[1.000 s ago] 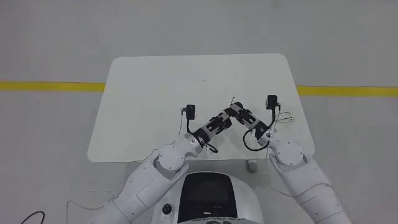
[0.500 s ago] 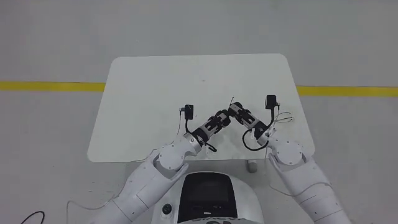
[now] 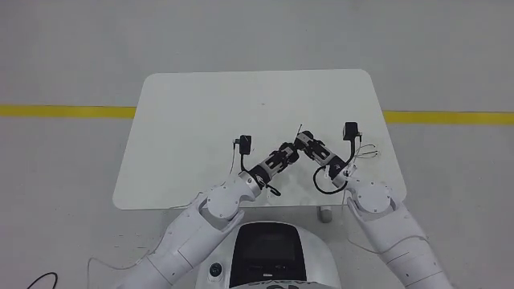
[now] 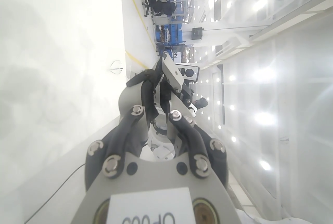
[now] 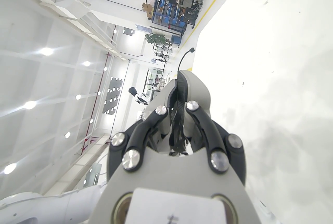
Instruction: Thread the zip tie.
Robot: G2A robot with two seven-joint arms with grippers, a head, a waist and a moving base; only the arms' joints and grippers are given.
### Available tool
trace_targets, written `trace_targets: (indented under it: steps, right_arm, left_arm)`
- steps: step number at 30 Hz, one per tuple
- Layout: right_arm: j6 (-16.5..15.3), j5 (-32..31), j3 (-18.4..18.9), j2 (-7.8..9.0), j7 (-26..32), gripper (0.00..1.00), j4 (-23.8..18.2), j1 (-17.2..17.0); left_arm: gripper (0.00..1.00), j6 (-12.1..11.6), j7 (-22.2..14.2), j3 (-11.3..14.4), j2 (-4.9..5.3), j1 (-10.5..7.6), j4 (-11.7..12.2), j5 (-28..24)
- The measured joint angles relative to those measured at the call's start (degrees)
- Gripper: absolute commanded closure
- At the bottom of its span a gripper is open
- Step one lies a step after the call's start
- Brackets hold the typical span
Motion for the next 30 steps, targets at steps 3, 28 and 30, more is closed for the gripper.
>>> trace_targets:
  steps: [3, 28, 30]
  right_arm:
    - [0.0, -0.15, 0.05, -0.06, 0.09, 1.0, -0.01, -0.04]
    - [0.0, 0.68, 2.92, 0.08, 2.38, 0.0, 0.52, -0.2]
    - [0.0, 0.66, 2.91, 0.08, 2.34, 0.0, 0.51, -0.21]
  left_arm:
    - [1.0, -0.08, 0.05, -0.1, -0.07, -0.09, 0.28, -0.16]
    - [1.0, -0.65, -7.51, -5.08, 2.0, 4.13, -4.31, 1.58]
    - [1.0, -0.63, -7.45, -5.1, 2.01, 4.11, -4.35, 1.77]
